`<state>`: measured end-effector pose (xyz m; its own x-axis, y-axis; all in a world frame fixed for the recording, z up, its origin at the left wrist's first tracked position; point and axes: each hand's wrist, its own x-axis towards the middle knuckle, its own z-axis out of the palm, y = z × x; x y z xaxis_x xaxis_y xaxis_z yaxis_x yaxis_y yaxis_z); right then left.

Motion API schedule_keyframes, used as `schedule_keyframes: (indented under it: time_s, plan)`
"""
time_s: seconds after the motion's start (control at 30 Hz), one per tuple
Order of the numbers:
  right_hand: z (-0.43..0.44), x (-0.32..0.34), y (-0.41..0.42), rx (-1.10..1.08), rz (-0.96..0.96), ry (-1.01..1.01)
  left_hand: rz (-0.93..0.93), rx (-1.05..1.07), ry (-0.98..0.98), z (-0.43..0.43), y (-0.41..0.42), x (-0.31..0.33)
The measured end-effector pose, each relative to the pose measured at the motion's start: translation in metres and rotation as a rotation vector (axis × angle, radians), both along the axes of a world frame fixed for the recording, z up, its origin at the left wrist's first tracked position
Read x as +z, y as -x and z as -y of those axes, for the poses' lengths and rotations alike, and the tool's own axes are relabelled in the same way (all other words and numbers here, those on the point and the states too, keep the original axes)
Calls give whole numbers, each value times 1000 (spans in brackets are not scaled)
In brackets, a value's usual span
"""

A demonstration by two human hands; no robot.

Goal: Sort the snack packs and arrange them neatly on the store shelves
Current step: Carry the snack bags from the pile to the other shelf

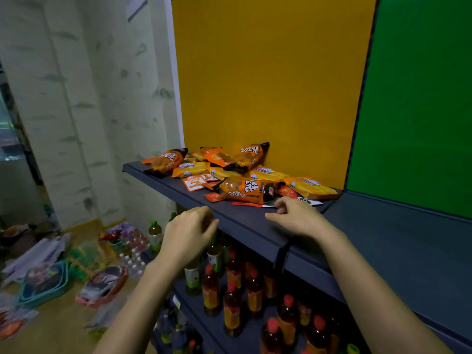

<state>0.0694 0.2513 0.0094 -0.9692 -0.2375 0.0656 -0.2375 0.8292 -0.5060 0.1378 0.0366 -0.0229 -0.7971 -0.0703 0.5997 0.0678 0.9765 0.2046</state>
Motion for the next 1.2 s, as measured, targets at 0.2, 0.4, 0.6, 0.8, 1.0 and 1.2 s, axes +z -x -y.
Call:
schedule_keyframes:
  time_s: [0.2,0.4,0.6,0.8,1.0,1.2]
  plan:
    - [24,-3,33,-186,26,-40,38,-156,-26,46,68,5]
    - [57,-3,57,-389,66,211,46,-300,18,98,120,24]
    - [93,10,69,-498,128,650,5,-393,32,141,158,34]
    - [117,10,104,-639,136,615,4,-462,-8,152,199,41]
    - [120,5,137,-672,68,631,-9,-484,-28,143,242,48]
    - [112,1,153,-638,126,577,64,-507,-132,117,293,61]
